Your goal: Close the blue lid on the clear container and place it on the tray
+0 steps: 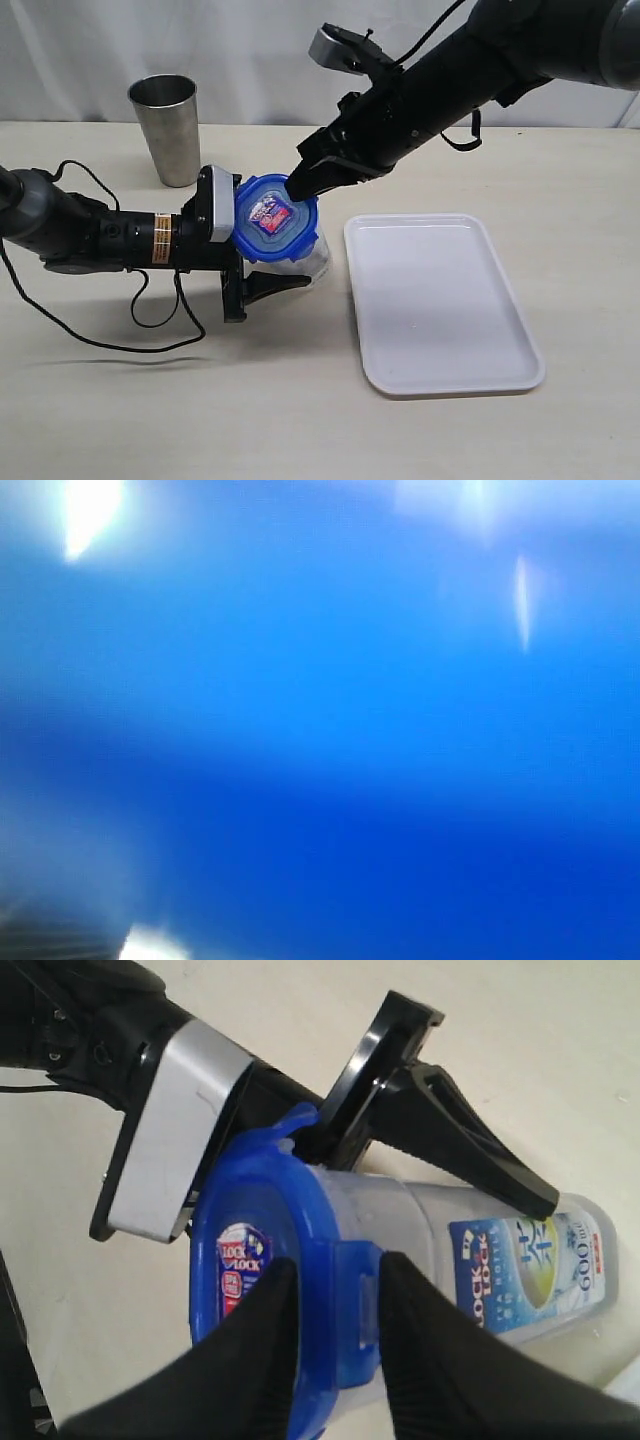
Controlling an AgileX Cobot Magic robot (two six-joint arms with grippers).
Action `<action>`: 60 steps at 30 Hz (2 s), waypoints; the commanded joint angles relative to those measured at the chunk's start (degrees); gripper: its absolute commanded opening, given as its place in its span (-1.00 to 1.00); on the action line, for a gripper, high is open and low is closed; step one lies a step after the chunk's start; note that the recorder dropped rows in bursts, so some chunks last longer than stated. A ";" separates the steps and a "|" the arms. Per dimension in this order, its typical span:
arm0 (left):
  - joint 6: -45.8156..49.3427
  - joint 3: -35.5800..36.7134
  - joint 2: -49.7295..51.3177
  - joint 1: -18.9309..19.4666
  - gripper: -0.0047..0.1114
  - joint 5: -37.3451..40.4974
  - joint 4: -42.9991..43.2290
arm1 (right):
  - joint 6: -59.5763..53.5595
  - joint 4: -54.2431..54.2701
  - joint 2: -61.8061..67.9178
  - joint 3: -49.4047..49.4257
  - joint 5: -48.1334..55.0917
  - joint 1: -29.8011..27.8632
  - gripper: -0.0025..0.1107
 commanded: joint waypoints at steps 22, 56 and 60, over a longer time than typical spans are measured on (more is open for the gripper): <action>-2.43 0.13 -0.62 -0.46 -0.92 -1.59 -3.13 | -5.72 -11.64 -2.32 1.60 3.14 -4.79 -0.35; 0.96 0.13 -0.62 -0.46 -0.92 2.78 1.44 | -33.88 -38.82 0.45 -8.91 8.01 12.57 -0.14; 0.96 0.13 -0.62 -0.46 -0.92 2.78 1.44 | -34.06 -38.67 1.60 -8.91 9.31 12.57 -0.18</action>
